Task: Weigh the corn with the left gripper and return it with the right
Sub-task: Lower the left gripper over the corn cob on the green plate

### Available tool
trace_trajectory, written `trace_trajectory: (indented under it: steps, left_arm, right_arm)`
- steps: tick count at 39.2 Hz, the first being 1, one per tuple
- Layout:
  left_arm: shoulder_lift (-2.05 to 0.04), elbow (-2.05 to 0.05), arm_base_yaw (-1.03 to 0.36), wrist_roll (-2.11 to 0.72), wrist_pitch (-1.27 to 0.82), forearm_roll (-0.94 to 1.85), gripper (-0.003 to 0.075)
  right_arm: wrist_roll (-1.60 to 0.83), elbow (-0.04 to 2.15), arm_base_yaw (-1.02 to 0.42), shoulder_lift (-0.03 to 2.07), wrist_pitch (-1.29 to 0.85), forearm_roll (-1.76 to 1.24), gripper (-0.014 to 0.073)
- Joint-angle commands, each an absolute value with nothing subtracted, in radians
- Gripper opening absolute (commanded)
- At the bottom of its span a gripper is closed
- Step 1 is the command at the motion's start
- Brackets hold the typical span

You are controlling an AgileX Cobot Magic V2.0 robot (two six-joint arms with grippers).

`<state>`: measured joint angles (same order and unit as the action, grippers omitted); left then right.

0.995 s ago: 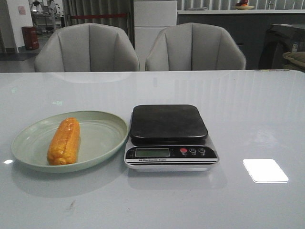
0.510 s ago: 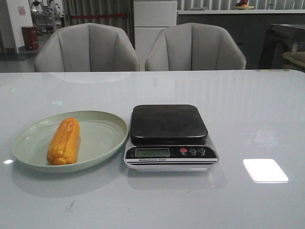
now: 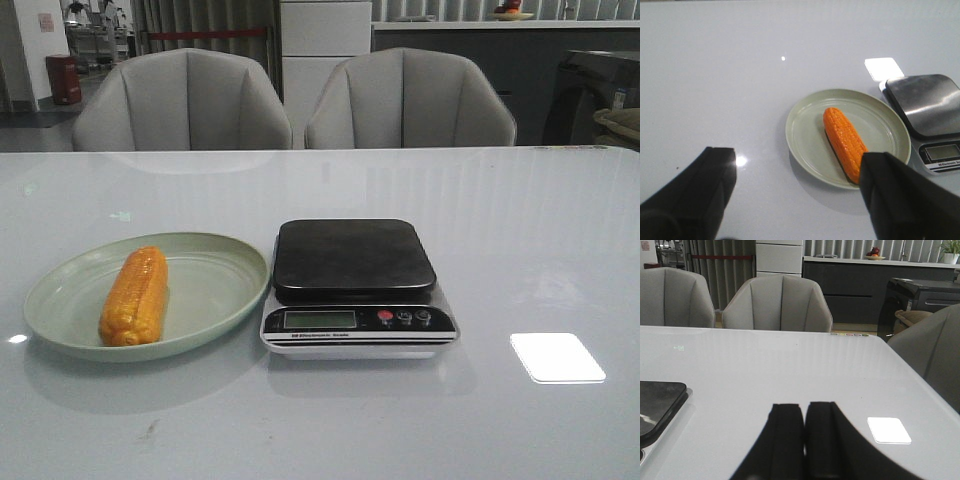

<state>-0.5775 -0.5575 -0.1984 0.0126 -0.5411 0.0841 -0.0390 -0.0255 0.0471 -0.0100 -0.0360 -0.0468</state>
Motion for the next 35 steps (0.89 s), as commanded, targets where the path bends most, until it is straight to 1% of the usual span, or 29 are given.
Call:
trace_trajectory:
  steps: [1,10,23,35]
  left_arm:
    - [-0.672,-0.632,-0.213,0.021,-0.506,0.138,0.0577]
    - [-0.894,-0.709,-0.24,0.021,-0.511,0.166,0.0577]
    - [-1.262,-0.855,-0.363,0.021,-0.518,0.171,0.0577]
    - [-1.549,-0.97,-0.406,0.023,-0.512,0.169,0.0576]
  right_arm:
    - [-0.041,-0.036,0.045,-0.029,0.04,-0.034,0.0155]
    - [-0.041,-0.036,0.045,-0.029,0.04,-0.034,0.0155]
    - [-0.041,-0.036,0.045,-0.029,0.04,-0.034,0.0155]
    - [-0.041,-0.036,0.045,-0.029,0.04,-0.034,0.0155]
